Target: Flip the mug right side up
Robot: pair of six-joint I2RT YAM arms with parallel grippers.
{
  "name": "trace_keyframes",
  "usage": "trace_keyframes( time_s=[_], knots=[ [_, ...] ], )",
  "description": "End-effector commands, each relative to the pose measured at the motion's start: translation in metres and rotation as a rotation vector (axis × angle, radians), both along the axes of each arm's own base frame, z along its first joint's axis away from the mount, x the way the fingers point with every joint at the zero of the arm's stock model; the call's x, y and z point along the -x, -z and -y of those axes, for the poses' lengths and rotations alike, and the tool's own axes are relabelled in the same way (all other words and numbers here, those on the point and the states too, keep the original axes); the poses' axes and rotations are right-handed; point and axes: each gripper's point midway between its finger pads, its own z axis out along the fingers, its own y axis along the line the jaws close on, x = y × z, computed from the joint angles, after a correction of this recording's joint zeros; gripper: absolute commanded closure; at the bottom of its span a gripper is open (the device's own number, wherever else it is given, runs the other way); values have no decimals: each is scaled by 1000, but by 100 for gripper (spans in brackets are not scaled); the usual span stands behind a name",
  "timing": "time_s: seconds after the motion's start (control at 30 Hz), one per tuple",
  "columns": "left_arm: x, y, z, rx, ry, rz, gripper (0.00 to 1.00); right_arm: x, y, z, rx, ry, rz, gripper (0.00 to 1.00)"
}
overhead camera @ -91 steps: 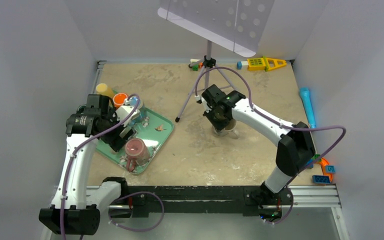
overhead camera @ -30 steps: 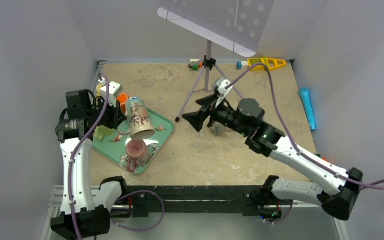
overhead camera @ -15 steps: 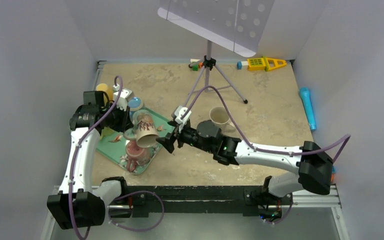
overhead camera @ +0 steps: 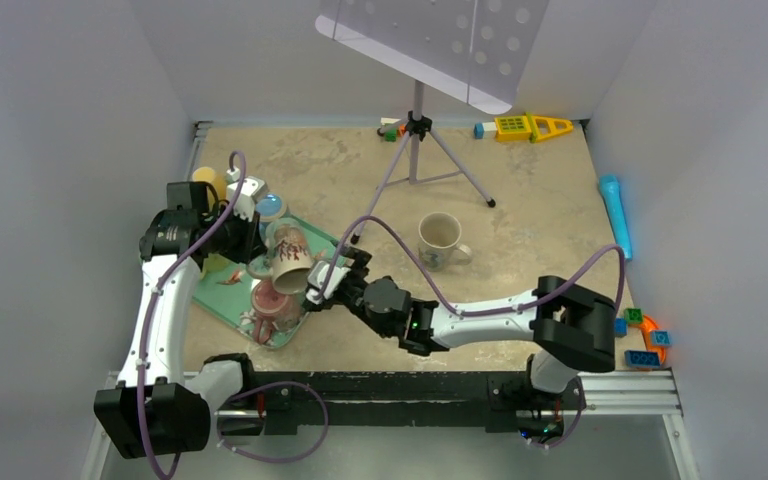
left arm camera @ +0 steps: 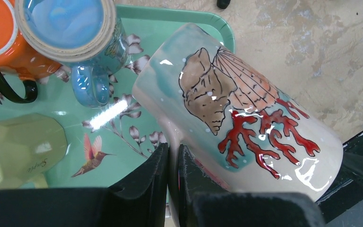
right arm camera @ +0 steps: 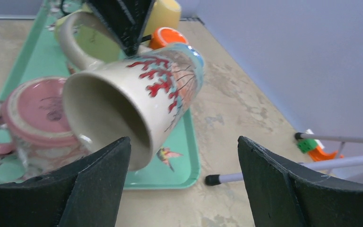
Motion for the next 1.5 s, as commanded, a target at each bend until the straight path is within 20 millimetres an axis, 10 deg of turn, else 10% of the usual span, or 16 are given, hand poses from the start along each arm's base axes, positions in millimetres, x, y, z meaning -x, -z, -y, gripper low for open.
trace_keyframes(
  time_s=[0.0, 0.27, 0.43, 0.5, 0.6, 0.67, 0.9, 1.47],
  knots=[
    [-11, -20, 11, 34, 68, 112, 100, -22, -51, -11, -93, 119, 125, 14],
    [-4, -26, 18, 56, 108, 123, 100, -43, -35, -42, 15, 147, 172, 23],
    [1, -27, 25, 86, 148, 120, 100, -46, -57, -40, -4, 151, 187, 100],
    [4, -37, 26, 83, 168, 133, 96, -47, -70, -34, -1, 172, 170, 100],
    [1, -60, 16, 28, 116, 202, 7, -50, -96, -21, -5, 193, 70, 100],
    [-4, -83, 5, -11, 38, 278, 0, -53, -113, -9, 8, 182, -27, 100],
    [2, -141, -6, -29, -84, 390, 0, -46, -142, 67, 72, 140, -308, 100],
    [9, -68, -3, -76, 37, 223, 0, -80, -122, 323, -138, 783, -614, 100]
  ],
)
